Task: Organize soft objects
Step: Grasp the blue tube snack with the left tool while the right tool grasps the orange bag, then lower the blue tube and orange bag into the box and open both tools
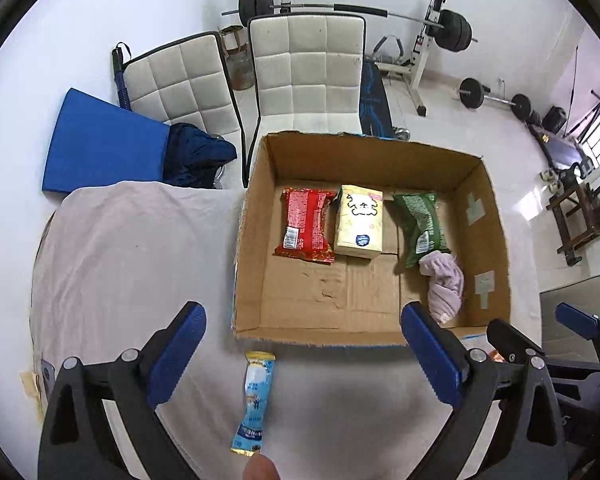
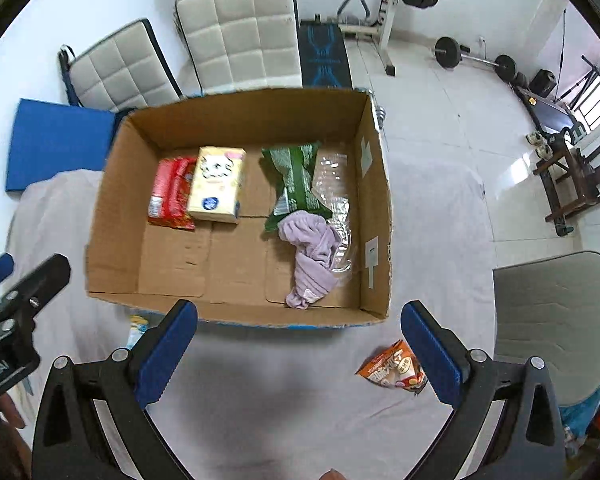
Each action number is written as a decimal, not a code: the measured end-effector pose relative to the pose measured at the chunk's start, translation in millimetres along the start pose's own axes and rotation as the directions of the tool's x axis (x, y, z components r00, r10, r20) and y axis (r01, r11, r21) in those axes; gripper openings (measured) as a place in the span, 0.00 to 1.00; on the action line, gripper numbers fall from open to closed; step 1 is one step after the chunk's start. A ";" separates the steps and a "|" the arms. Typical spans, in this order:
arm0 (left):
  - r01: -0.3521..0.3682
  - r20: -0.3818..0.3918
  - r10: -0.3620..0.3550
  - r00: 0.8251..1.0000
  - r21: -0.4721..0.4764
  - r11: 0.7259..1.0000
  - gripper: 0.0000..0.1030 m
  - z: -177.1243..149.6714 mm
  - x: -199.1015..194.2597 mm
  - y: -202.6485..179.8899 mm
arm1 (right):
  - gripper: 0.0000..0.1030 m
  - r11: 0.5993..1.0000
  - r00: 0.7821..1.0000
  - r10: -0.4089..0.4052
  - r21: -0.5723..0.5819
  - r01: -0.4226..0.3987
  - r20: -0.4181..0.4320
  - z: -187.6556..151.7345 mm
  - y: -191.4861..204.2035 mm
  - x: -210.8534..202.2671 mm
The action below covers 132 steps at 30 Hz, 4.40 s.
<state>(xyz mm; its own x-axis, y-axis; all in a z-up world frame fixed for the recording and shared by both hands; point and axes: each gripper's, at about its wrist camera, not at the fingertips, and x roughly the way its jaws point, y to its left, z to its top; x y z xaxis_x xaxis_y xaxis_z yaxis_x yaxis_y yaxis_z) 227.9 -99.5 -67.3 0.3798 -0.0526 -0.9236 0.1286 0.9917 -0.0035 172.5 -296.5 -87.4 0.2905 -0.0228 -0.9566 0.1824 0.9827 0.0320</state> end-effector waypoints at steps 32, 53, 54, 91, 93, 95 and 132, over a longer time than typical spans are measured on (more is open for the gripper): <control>-0.168 -0.446 0.031 0.895 -0.272 0.948 0.97 -159.9 163.5 60.6 | 0.67 0.924 0.931 0.004 0.356 0.136 -0.366 -113.9 -148.0 182.3; -0.053 -0.477 0.003 0.879 -0.092 0.994 0.27 -154.3 201.0 68.4 | 0.65 0.992 0.915 0.081 0.124 -0.034 -0.396 -151.2 -38.4 174.6; -0.055 -0.475 0.017 0.880 -0.066 0.996 0.23 -155.6 198.9 63.6 | 0.65 0.992 0.915 0.082 0.119 -0.038 -0.396 -149.6 -34.0 174.2; 0.182 -0.092 -0.170 0.981 0.142 0.973 0.14 -29.9 -2.9 -70.6 | 0.63 0.969 0.961 0.249 0.035 -0.246 -0.124 -54.9 -24.6 -3.3; 0.167 -0.083 -0.156 0.984 0.153 0.974 0.14 -12.3 9.0 -71.5 | 0.63 0.970 0.963 0.245 0.041 -0.241 -0.113 -39.4 -26.3 -5.8; 0.163 -0.081 -0.152 0.985 0.155 0.974 0.14 2.5 19.3 -66.3 | 0.63 0.970 0.964 0.242 0.047 -0.238 -0.110 -27.0 -28.6 -1.5; 0.129 -0.469 -0.127 0.874 -0.026 0.991 0.39 46.6 207.0 -18.0 | 0.89 0.988 0.900 0.153 0.078 -0.132 -0.408 26.8 20.1 195.0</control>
<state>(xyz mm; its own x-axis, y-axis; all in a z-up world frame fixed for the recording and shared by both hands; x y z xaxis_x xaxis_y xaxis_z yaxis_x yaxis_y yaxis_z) 346.9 -133.7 -240.5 -0.1136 -0.1164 -0.9867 0.1527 0.9793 -0.1331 258.0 -286.1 -265.6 -0.0938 0.2043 -0.9744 0.2154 0.9597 0.1805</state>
